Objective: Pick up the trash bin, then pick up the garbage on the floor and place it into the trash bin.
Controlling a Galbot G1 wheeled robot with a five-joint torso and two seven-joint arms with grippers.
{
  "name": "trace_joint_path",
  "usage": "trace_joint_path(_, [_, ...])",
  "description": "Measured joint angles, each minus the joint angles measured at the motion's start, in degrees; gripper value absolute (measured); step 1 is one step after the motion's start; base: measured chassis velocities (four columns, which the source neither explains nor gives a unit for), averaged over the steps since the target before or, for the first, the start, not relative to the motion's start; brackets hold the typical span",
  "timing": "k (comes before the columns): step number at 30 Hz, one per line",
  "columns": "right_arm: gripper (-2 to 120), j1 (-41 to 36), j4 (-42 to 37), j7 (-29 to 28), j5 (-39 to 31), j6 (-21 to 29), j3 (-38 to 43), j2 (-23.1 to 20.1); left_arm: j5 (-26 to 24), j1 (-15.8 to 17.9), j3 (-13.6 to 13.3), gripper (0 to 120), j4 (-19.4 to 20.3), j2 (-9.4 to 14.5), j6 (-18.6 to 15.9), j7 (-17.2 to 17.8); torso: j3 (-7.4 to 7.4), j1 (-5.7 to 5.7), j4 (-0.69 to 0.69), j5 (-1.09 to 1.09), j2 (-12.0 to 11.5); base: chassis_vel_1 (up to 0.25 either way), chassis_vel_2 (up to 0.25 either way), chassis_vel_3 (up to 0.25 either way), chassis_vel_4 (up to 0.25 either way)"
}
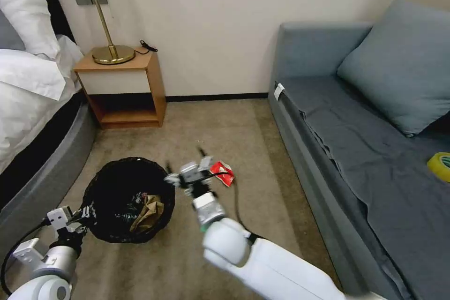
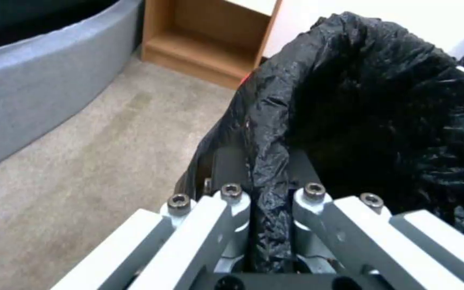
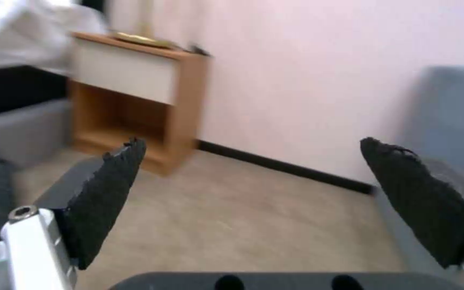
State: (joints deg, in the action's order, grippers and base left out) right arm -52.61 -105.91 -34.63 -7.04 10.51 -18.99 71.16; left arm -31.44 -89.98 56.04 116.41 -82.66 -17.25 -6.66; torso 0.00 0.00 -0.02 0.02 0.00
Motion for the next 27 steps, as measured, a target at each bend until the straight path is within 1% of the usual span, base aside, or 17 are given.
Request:
trace_joint_path(2, [100,-0.8,-0.5,0.0,0.2,0.0,0.9,-0.4,0.1,0.0,-0.1,4,0.1,0.0,0.0,0.0,0.00,0.00,0.00,0.00,0.0,0.000,0.000,0.000,0.000])
trace_joint_path(4, [100,-5.5,-4.1,-0.1,0.9,0.1,6.3,-3.5,1.1,0.0,-0.6,4,0.9,-0.6,-0.2,0.1,0.00,0.00,0.01,0.00,0.0,0.000,0.000,0.000,0.000])
trace_joint_path(5, [100,-6.5,-4.9,-0.2,1.1,0.2,7.3,-4.0,1.4,0.0,-0.8,4,1.2,-0.8,-0.2,0.1,0.00,0.00,0.01,0.00,0.0,0.000,0.000,0.000,0.000])
trace_joint_path(6, [100,-6.5,-4.9,-0.2,1.1,0.2,7.3,-4.0,1.4,0.0,-0.8,4,1.2,-0.8,-0.2,0.1,0.00,0.00,0.01,0.00,0.0,0.000,0.000,0.000,0.000])
trace_joint_path(9, [100,-12.1,-9.1,0.0,1.8,0.6,12.2,-6.1,2.4,-0.2,-1.2,4,2.0,-1.6,-0.4,0.1,0.00,0.00,0.00,0.00,0.0,0.000,0.000,0.000,0.000])
trace_joint_path(10, [100,-12.1,-9.1,0.0,1.8,0.6,12.2,-6.1,2.4,-0.2,-1.2,4,2.0,-1.6,-0.4,0.1,0.00,0.00,0.00,0.00,0.0,0.000,0.000,0.000,0.000])
trace_joint_path(12, [100,-15.8,-11.1,0.5,2.5,0.4,14.6,-6.6,3.0,-0.5,-1.3,4,2.5,-2.1,-0.5,0.1,0.00,0.00,0.01,0.00,0.0,0.000,0.000,0.000,0.000])
trace_joint_path(14, [100,-19.7,-12.5,0.9,3.7,-0.2,16.9,-6.5,3.4,-0.8,-1.3,4,2.9,-2.6,-0.5,0.2,0.00,0.00,0.01,-0.01,0.0,0.000,0.000,0.000,0.000])
trace_joint_path(15, [100,-19.7,-12.5,0.9,3.7,-0.2,16.9,-6.5,3.4,-0.8,-1.3,4,2.9,-2.6,-0.5,0.2,0.00,0.00,0.01,-0.01,0.0,0.000,0.000,0.000,0.000])
trace_joint_path(18, [100,-24.7,-13.9,1.3,5.7,-1.0,18.5,-5.2,3.8,-1.0,-1.1,4,3.1,-3.0,-0.5,0.2,0.00,0.00,0.01,-0.03,0.0,0.000,0.000,0.000,0.000])
trace_joint_path(19, [100,-24.7,-13.9,1.3,5.7,-1.0,18.5,-5.2,3.8,-1.0,-1.1,4,3.1,-3.0,-0.5,0.2,0.00,0.00,0.01,-0.03,0.0,0.000,0.000,0.000,0.000])
trace_joint_path(23, [100,-29.6,-15.4,2.2,9.2,-2.7,19.5,-2.9,3.8,-1.3,-0.5,4,3.3,-3.1,-0.5,0.2,0.00,0.00,0.02,-0.03,0.0,0.000,0.000,0.000,0.000])
trace_joint_path(27, [100,-31.8,-16.2,2.8,11.9,-3.6,20.9,-2.1,3.5,-1.2,-0.1,4,3.0,-2.9,-0.4,0.2,0.00,0.00,0.02,-0.02,0.0,0.000,0.000,0.000,0.000])
